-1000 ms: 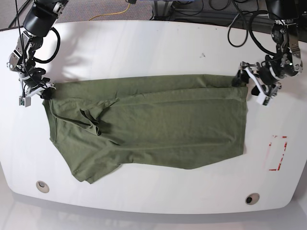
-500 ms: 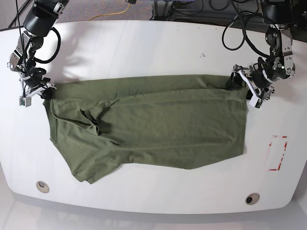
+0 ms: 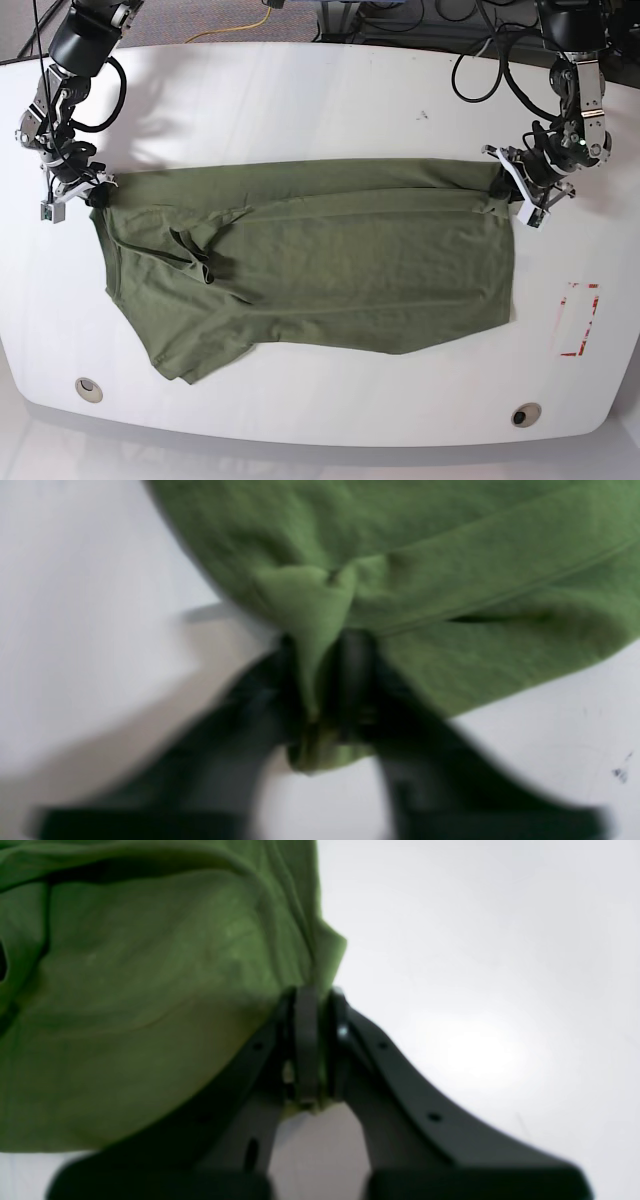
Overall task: Layout the t-shirt on the table in an organized manner, then fold the t-shirt properly
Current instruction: 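Hold the folded edge with both grippers and pull it taut, then drag the folded shirt with both grippers toward the robot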
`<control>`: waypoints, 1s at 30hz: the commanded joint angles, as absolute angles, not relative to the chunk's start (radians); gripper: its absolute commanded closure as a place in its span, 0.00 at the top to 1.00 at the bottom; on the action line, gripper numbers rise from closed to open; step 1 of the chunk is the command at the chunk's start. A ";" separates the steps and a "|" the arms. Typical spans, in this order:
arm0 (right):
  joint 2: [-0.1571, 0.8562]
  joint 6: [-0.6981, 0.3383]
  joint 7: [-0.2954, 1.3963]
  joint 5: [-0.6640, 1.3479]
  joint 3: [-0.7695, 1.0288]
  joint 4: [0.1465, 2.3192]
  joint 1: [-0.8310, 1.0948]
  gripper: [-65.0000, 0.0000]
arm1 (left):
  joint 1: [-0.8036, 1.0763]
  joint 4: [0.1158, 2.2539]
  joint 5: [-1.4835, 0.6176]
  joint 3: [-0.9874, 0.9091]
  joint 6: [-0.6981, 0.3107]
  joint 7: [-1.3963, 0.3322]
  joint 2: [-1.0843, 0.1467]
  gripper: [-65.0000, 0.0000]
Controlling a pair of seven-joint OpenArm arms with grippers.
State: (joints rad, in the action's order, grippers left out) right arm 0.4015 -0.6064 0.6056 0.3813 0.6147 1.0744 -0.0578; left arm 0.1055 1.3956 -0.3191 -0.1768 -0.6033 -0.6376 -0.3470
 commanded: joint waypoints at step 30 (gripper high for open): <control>0.317 -0.602 0.728 0.374 0.677 1.429 0.234 0.00 | 0.262 1.503 -0.239 -0.177 -0.611 -0.742 -0.464 0.00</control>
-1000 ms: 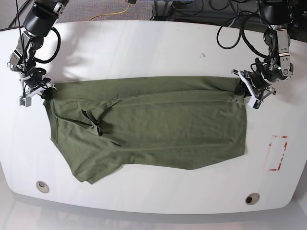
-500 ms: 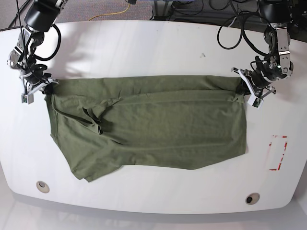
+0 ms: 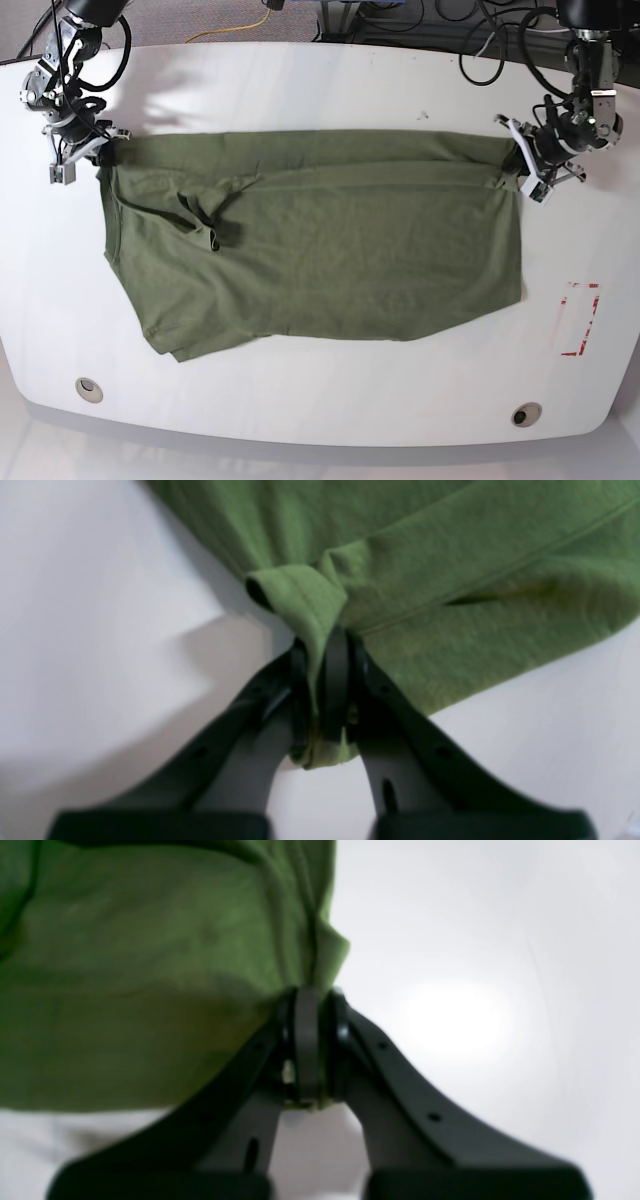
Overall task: Layout the t-shirt on the table in an organized manner, then fold the t-shirt properly
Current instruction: 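Drag the folded shirt with both grippers toward the robot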
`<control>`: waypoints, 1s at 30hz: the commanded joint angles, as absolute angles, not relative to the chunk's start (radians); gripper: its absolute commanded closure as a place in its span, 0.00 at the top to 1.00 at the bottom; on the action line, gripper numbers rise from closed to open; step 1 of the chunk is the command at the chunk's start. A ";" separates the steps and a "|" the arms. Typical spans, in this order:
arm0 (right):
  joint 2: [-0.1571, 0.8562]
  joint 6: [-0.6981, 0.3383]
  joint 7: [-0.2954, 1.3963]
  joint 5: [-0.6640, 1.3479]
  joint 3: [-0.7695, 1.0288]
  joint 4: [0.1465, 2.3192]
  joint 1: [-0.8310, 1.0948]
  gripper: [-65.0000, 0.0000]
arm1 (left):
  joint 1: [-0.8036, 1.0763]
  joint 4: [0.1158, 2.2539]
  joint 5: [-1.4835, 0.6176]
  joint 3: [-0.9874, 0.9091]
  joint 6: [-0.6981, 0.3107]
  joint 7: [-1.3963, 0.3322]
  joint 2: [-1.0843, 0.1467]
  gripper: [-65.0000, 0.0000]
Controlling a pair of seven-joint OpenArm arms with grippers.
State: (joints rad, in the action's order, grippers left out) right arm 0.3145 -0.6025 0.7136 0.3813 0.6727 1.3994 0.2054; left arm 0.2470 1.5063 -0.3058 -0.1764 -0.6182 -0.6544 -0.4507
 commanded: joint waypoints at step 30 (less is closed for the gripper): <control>0.202 -0.605 0.728 0.377 0.788 1.659 0.568 0.00 | 0.467 1.649 -0.237 -0.186 -0.611 -0.742 -0.541 0.00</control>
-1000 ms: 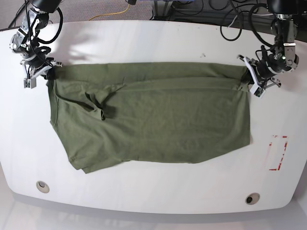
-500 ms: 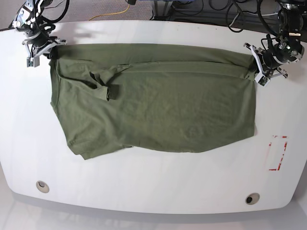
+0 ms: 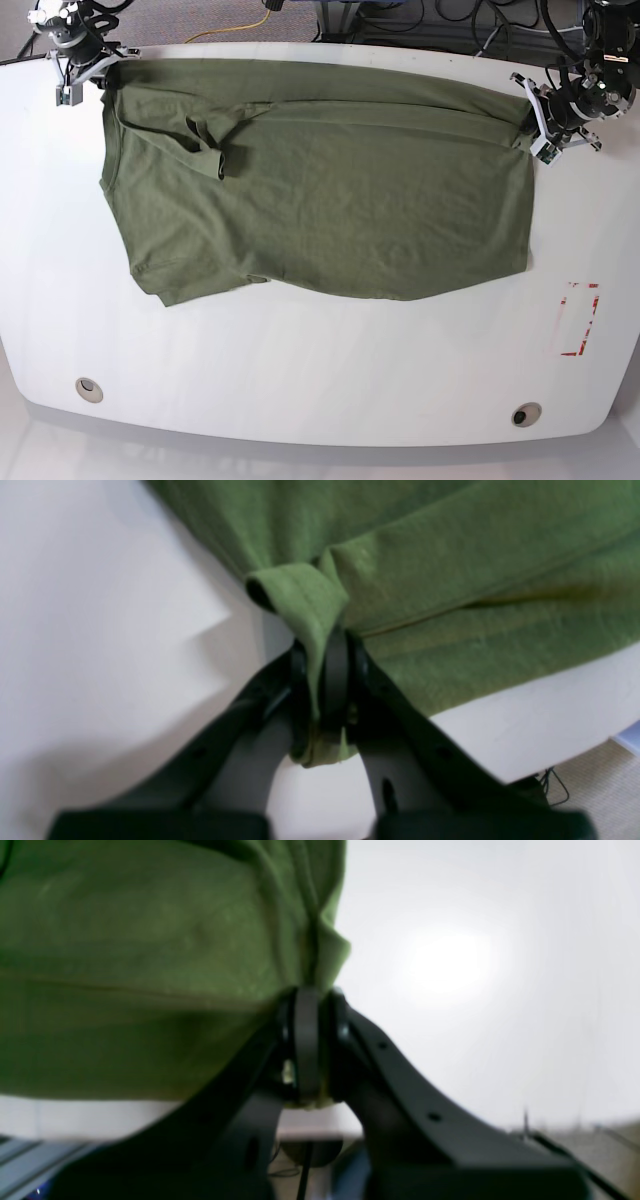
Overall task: Layout the t-shirt on the table in an organized manner, then fold the t-shirt properly
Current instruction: 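Drag the folded shirt with both grippers toward the robot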
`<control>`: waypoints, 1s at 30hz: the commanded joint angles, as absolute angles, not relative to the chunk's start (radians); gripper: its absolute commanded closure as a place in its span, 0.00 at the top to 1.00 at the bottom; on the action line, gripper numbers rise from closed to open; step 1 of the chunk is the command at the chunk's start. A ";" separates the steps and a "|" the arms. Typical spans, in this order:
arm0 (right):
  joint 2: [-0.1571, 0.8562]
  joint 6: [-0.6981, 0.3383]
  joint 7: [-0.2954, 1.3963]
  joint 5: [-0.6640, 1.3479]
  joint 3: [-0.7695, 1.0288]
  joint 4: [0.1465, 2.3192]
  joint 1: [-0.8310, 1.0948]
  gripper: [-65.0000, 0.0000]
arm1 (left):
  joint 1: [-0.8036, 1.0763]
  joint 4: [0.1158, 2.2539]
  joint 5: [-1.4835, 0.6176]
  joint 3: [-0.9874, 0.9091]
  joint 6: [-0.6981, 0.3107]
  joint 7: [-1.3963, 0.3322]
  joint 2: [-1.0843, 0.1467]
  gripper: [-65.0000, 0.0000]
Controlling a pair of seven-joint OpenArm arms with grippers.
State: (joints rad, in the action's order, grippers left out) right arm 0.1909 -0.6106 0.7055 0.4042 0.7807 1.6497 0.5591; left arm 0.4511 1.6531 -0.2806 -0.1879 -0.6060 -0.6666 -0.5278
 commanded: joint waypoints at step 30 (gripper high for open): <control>0.202 -0.605 0.728 0.381 0.788 1.661 0.584 0.92 | 0.510 1.662 -0.237 -0.306 -0.698 -0.792 -0.541 0.79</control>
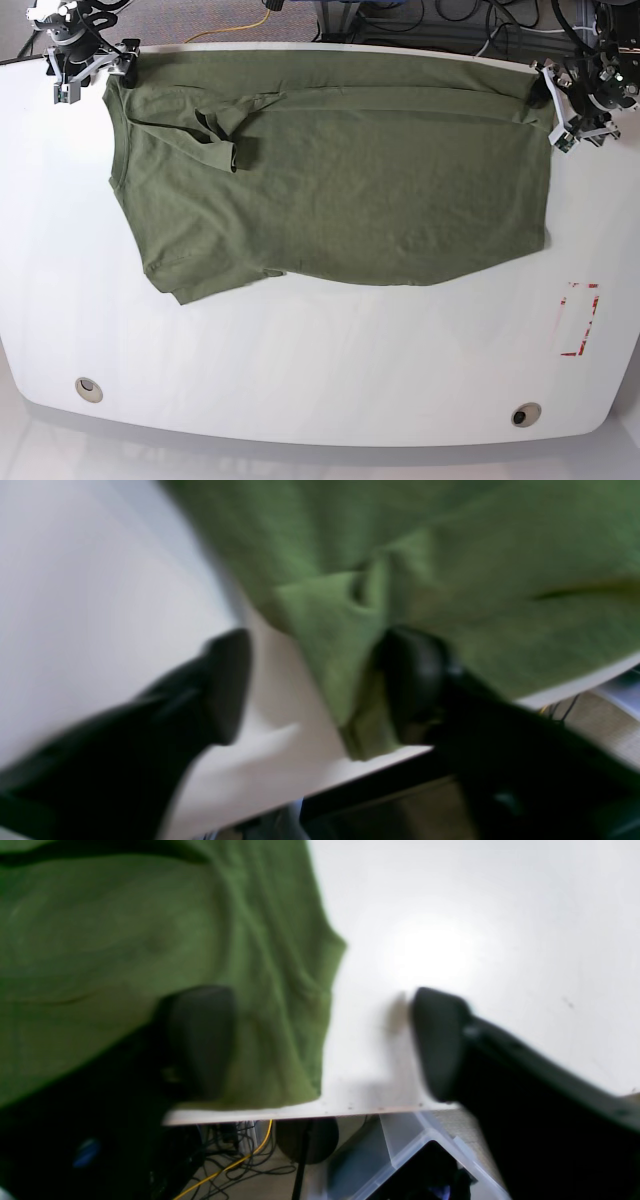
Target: Layout the t-shirt on the table in an organized manner, then fold the t-shirt properly
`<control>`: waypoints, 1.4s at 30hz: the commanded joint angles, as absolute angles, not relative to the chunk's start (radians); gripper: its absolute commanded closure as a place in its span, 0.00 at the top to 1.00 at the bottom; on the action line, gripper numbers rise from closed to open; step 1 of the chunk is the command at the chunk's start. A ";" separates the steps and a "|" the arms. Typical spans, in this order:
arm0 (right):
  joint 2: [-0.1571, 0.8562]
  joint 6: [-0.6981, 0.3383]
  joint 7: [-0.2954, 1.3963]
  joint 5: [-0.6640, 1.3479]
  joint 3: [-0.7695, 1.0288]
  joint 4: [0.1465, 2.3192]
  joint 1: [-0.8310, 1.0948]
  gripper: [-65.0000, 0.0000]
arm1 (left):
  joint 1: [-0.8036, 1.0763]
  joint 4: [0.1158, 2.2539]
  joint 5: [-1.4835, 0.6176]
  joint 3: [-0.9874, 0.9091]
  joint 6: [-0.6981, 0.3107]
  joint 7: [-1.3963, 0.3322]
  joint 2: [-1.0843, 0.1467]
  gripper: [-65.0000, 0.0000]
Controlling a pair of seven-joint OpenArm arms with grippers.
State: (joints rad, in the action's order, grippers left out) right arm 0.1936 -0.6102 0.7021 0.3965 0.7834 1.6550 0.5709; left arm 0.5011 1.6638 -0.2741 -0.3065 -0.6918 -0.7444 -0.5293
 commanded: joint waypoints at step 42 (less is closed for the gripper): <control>0.208 -0.611 0.934 0.616 0.800 2.014 0.479 0.00 | 0.269 1.886 -0.237 -0.407 -0.698 -0.895 -0.440 0.17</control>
